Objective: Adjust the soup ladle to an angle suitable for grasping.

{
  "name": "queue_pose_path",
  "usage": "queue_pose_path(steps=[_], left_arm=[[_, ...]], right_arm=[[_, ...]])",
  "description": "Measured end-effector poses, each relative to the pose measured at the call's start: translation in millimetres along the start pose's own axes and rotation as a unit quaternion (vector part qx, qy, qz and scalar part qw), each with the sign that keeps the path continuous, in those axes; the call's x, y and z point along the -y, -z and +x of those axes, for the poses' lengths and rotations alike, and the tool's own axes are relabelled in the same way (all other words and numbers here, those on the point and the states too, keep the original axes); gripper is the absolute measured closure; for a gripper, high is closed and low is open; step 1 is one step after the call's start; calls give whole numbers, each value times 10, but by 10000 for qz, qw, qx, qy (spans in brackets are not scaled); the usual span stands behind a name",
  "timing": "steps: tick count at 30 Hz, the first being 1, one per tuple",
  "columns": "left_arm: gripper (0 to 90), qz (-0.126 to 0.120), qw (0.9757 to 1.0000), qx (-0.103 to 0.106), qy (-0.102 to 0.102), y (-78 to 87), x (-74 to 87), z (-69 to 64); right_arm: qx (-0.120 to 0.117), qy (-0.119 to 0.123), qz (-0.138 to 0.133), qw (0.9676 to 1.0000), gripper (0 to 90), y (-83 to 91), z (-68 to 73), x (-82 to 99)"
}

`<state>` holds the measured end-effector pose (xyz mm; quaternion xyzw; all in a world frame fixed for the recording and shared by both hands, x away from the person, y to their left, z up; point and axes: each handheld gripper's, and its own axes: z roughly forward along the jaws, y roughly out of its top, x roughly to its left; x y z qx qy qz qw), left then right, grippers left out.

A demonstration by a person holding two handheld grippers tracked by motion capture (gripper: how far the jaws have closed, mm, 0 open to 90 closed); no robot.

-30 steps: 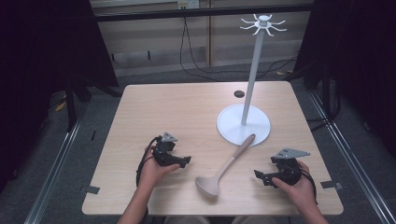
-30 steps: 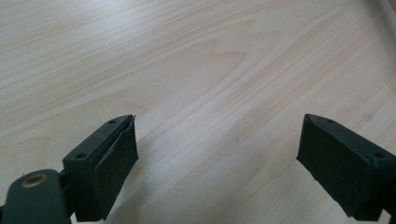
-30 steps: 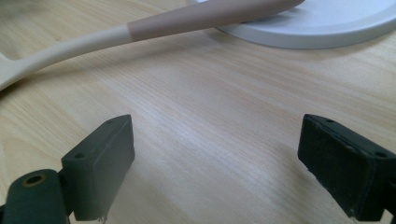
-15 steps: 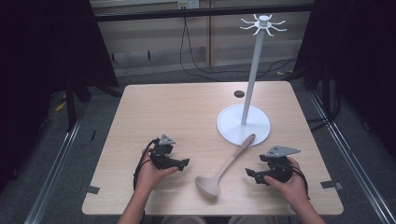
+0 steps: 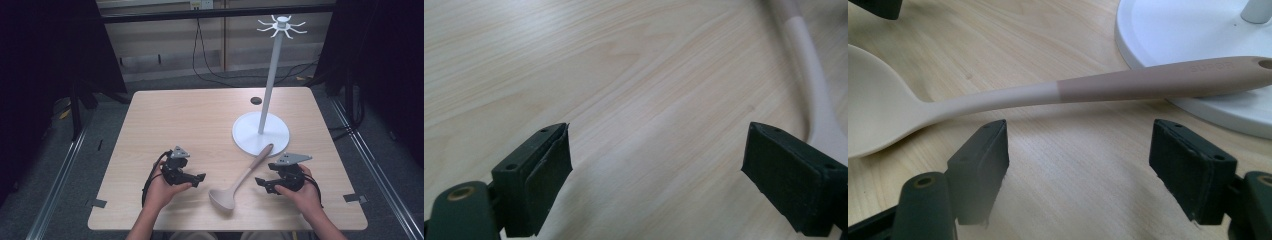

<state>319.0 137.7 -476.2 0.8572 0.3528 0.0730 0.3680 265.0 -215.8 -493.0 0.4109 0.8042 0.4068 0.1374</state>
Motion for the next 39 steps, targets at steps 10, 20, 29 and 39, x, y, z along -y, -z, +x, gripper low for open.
queue_pose_path(steps=[10,20,29,39], left_arm=[[121,-3,10000,49,-9,4,1,-20],[120,1,10000,-6,12,35,24,7],[121,-59,9999,-86,77,87,45,43],[121,-75,9998,-128,96,143,64,65]], right_arm=[[-250,266,-58,9993,486,-44,127,-44],[-979,768,62,9922,839,-168,382,-114],[-1260,1208,475,9835,900,-359,587,-66],[-1344,1325,483,9808,900,-428,663,-113]])
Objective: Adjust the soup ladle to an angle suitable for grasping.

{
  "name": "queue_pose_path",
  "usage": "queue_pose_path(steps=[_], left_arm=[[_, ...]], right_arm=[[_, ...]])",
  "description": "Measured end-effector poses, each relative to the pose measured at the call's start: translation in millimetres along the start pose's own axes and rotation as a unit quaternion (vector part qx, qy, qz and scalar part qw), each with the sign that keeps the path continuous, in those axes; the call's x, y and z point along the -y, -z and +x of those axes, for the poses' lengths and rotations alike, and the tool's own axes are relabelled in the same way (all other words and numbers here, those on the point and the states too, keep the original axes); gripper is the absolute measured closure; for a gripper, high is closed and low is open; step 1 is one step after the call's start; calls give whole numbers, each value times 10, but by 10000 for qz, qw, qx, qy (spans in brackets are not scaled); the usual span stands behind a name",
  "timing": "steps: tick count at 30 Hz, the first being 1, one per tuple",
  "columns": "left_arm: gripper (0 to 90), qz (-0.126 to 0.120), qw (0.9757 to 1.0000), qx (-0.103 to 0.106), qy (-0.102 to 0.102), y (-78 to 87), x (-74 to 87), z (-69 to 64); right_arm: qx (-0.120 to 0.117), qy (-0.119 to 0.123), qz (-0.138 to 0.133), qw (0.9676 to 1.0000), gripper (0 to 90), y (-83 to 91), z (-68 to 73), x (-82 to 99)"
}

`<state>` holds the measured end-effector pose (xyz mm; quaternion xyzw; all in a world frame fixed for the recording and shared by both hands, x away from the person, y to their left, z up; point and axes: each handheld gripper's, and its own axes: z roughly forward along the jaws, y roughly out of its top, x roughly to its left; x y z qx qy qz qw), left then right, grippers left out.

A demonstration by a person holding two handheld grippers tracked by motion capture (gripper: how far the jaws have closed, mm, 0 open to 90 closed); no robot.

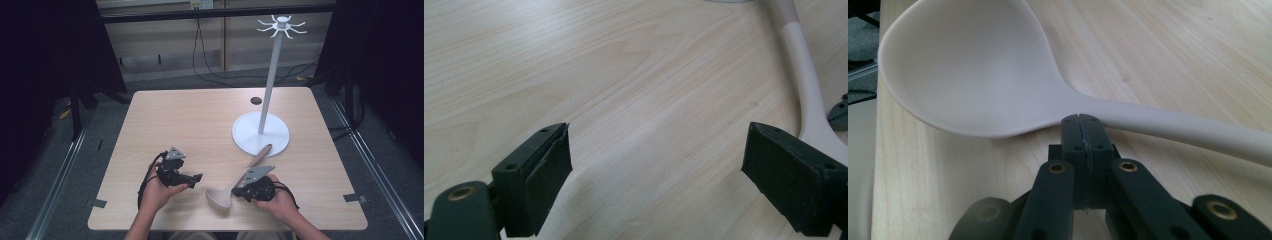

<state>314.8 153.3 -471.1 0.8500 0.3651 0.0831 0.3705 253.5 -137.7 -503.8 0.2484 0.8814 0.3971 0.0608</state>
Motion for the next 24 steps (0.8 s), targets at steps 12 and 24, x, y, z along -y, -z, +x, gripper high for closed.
queue_pose_path(steps=[12,24], left_arm=[[120,-186,9994,-162,225,157,56,92],[120,-293,9986,-276,351,273,104,146]], right_arm=[[-24,173,-14,9998,900,-163,52,-141],[-40,357,-83,9993,900,-323,92,-265]])
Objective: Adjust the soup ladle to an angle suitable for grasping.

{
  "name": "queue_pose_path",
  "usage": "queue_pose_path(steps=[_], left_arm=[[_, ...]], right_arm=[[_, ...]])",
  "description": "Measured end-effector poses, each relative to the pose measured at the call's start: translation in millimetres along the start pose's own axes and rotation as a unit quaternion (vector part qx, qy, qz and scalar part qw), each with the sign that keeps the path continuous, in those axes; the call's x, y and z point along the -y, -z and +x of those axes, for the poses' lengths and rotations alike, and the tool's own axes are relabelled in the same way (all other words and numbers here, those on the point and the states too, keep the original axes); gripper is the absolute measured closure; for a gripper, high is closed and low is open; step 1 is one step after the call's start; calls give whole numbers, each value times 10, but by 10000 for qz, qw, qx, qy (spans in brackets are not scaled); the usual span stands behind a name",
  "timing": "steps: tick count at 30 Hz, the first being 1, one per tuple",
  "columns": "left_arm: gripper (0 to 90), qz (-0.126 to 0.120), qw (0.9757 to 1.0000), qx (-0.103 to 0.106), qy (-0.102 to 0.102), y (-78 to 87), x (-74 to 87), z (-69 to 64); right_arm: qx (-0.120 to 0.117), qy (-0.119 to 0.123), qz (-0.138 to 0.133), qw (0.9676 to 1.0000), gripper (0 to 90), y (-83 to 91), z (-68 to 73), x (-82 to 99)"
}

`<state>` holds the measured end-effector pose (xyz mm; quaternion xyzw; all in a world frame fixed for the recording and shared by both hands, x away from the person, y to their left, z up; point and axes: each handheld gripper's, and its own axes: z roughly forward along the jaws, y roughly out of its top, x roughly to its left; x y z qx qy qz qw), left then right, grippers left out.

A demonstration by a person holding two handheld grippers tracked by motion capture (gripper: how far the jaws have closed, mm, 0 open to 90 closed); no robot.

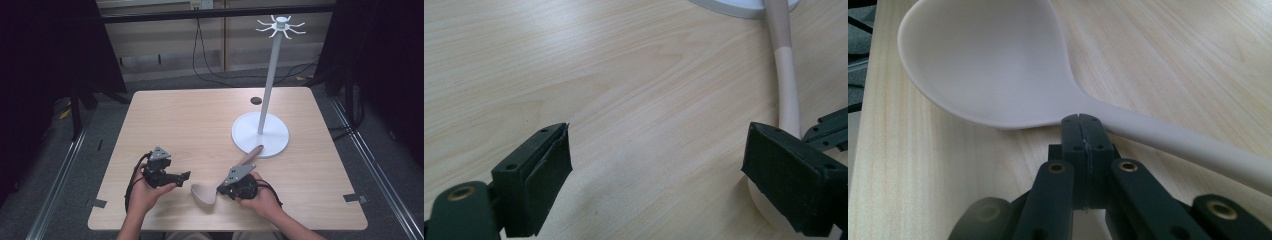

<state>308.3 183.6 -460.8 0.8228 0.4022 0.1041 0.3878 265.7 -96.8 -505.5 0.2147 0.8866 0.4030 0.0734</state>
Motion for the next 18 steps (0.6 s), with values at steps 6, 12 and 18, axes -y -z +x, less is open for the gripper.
queue_pose_path(steps=[6,12,18], left_arm=[[119,2,10000,32,-84,-14,-38,-4],[117,75,9993,207,-292,-124,-145,-91],[117,92,9986,315,-426,-232,-236,-170]], right_arm=[[-60,-139,-80,9999,865,31,-23,26],[52,-481,-207,9986,816,197,-59,114],[197,-896,-331,9952,683,346,-113,214]])
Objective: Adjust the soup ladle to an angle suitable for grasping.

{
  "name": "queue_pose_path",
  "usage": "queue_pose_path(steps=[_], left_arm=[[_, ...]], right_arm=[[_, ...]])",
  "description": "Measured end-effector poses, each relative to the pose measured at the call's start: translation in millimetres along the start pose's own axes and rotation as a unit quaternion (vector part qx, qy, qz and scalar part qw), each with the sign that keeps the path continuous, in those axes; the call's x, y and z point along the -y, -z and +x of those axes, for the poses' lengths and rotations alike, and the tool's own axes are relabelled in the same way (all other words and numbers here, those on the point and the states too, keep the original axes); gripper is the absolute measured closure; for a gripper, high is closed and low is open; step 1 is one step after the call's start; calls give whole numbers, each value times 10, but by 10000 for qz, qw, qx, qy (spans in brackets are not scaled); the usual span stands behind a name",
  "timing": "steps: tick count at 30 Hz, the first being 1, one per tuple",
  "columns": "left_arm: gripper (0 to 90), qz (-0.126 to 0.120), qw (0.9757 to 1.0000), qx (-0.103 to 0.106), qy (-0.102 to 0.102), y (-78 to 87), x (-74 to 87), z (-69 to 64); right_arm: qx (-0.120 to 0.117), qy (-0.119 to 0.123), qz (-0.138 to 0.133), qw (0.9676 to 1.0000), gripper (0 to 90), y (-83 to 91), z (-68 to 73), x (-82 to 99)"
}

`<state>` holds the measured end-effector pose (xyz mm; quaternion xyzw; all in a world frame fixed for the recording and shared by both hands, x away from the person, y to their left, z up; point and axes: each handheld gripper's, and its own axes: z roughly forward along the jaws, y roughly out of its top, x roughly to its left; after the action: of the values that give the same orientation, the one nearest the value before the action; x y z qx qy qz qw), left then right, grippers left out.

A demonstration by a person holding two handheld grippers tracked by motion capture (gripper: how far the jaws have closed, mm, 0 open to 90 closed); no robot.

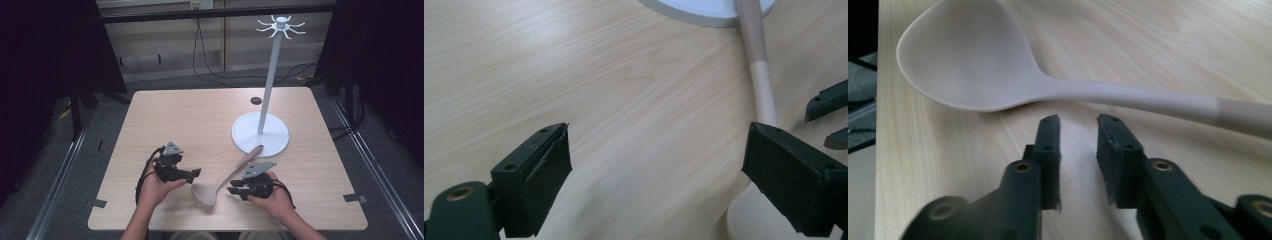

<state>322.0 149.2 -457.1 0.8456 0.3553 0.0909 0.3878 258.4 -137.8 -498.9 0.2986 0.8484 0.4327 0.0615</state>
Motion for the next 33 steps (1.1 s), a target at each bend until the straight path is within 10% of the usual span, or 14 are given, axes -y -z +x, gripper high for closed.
queue_pose_path(steps=[33], left_arm=[[131,621,9936,615,-711,-358,-306,-343]], right_arm=[[755,-641,-140,9950,261,473,-239,256]])
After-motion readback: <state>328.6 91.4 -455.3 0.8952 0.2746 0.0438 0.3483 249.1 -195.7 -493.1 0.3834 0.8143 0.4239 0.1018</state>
